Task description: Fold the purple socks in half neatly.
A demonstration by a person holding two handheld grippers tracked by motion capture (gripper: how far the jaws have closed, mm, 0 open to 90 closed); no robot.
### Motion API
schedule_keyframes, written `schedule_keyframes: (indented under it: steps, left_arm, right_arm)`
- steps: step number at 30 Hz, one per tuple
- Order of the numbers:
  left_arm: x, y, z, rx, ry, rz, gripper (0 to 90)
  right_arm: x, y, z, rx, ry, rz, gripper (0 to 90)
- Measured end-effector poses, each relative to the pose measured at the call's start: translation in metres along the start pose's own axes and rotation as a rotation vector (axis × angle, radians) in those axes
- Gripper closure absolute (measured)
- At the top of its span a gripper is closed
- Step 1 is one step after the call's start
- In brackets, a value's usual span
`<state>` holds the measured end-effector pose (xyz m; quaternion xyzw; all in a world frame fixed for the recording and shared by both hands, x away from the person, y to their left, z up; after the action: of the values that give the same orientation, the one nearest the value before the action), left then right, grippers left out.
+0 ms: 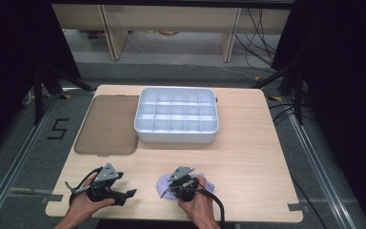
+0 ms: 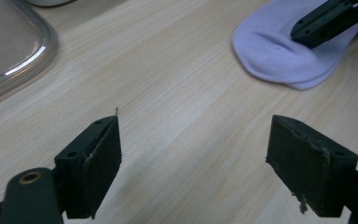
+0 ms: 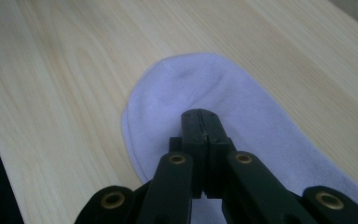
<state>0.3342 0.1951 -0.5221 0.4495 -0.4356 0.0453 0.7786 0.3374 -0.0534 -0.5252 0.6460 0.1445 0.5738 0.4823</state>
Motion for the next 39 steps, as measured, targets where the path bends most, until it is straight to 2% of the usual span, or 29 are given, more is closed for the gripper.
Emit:
schedule_keyframes:
  steps: [2, 4, 5, 6, 8, 9, 10, 12, 13, 14, 15, 18, 19, 21, 23, 25, 26, 27, 28, 29, 30, 31, 32, 33, 34, 36, 37, 38, 39]
  left_arm:
    - [0.0, 0.0, 0.0, 0.004, -0.012, 0.005, 17.3]
    - [0.0, -0.001, 0.003, -0.002, 0.017, 0.009, 17.5]
    - [0.0, -0.001, 0.003, -0.005, 0.0, 0.006, 17.5]
    - [0.0, -0.002, 0.003, -0.002, -0.005, -0.005, 17.7]
    - [-0.001, -0.002, 0.004, -0.011, -0.004, -0.011, 18.1]
    - [0.001, -0.003, 0.004, 0.0, -0.017, -0.007, 18.1]
    - [0.0, -0.004, 0.007, -0.017, 0.008, 0.0, 18.2]
    - [0.0, -0.005, 0.007, -0.022, 0.014, -0.003, 18.8]
    - [-0.001, -0.006, 0.008, -0.027, 0.033, -0.013, 18.8]
    - [0.0, -0.006, 0.005, -0.022, 0.012, -0.02, 18.8]
    - [0.0, -0.005, 0.005, -0.032, 0.009, -0.035, 19.1]
    - [0.001, -0.006, 0.006, -0.028, 0.015, -0.022, 20.9]
    - [0.0, -0.006, 0.008, -0.037, 0.035, -0.024, 21.0]
    - [0.001, -0.007, 0.009, -0.038, 0.02, -0.024, 22.4]
    - [0.001, -0.009, 0.011, -0.042, 0.021, -0.022, 23.0]
    - [0.001, -0.01, 0.012, -0.049, 0.032, -0.025, 23.7]
    - [0.002, -0.011, 0.012, -0.044, 0.021, -0.021, 24.6]
    - [0.002, -0.011, 0.012, -0.042, 0.008, -0.039, 25.6]
    - [0.003, -0.013, 0.011, -0.044, 0.002, -0.034, 26.7]
    - [0.003, -0.016, 0.014, -0.066, 0.022, -0.042, 27.7]
    - [0.004, -0.019, 0.016, -0.069, 0.045, -0.029, 30.3]
    - [0.004, -0.019, 0.016, -0.069, 0.045, -0.029, 32.3]
    - [0.005, -0.02, 0.016, -0.065, 0.047, -0.029, 33.4]
    - [0.006, -0.021, 0.017, -0.066, 0.053, -0.026, 33.9]
    - [0.006, -0.021, 0.017, -0.066, 0.053, -0.026, 35.0]
    - [0.01, -0.023, 0.017, -0.064, 0.043, -0.029, 36.2]
    - [0.01, -0.025, 0.019, -0.067, 0.068, -0.027, 36.9]
    - [0.011, -0.025, 0.019, -0.064, 0.043, -0.043, 37.7]
    - [0.012, -0.028, 0.021, -0.065, 0.043, -0.043, 38.0]
  right_arm:
    - [0.003, -0.003, -0.001, 0.005, 0.009, 0.003, 90.0]
    - [0.009, -0.008, -0.004, 0.005, 0.002, 0.019, 90.0]
    - [0.012, -0.01, -0.004, 0.018, 0.015, 0.018, 90.0]
    - [0.016, -0.014, -0.007, 0.01, 0.002, 0.021, 90.0]
    - [0.02, -0.015, -0.008, 0.022, 0.01, 0.015, 90.0]
    - [0.022, -0.017, -0.009, 0.026, 0.012, 0.021, 90.0]
    - [0.023, -0.019, -0.01, 0.025, 0.014, 0.021, 90.0]
    - [0.026, -0.022, -0.011, 0.032, 0.028, 0.022, 90.0]
    - [0.028, -0.022, -0.013, 0.045, 0.031, 0.03, 90.0]
    - [0.029, -0.023, -0.014, 0.044, 0.023, 0.028, 90.0]
    - [0.03, -0.024, -0.015, 0.045, 0.024, 0.033, 90.0]
    - [0.033, -0.025, -0.017, 0.053, 0.032, 0.032, 90.0]
    - [0.034, -0.027, -0.019, 0.059, 0.032, 0.036, 90.0]
    - [0.035, -0.028, -0.019, 0.074, 0.035, 0.046, 90.0]
    - [0.035, -0.028, -0.017, 0.069, 0.03, 0.063, 88.6]
    - [0.035, -0.025, -0.016, 0.072, 0.012, 0.071, 88.2]
    - [0.034, -0.021, -0.011, 0.07, 0.018, 0.091, 88.1]
    - [0.034, -0.017, -0.009, 0.06, 0.003, 0.113, 88.1]
    - [0.033, -0.009, -0.006, 0.046, -0.007, 0.112, 88.1]
    - [0.032, -0.003, -0.002, 0.036, -0.007, 0.122, 88.0]
    - [0.027, 0.008, 0.005, 0.019, -0.039, 0.135, 87.7]
    - [0.024, 0.012, 0.01, 0.002, -0.042, 0.153, 87.6]
    - [0.02, 0.018, 0.013, 0.008, -0.046, 0.138, 87.6]
    - [0.016, 0.02, 0.016, -0.015, -0.057, 0.15, 87.6]
    - [0.016, 0.02, 0.016, -0.015, -0.057, 0.15, 87.6]
    - [0.005, 0.03, 0.022, -0.025, -0.081, 0.113, 87.3]
    - [0.002, 0.03, 0.023, -0.038, -0.08, 0.132, 87.3]
    - [0.0, 0.031, 0.023, -0.035, -0.08, 0.118, 87.2]
    - [-0.001, 0.031, 0.023, -0.034, -0.086, 0.107, 87.1]
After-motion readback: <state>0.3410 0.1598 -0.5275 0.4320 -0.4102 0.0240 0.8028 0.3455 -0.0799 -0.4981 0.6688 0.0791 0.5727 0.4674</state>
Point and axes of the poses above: each handheld gripper's, and its own axes: y roughly backward along the jaws, x roughly out of its top, z roughly to its right, the point moved 3 cm from there along -y, roughly forward along the jaws, and after that the axes turned 11 degrees about y, right-handed, at the moved point
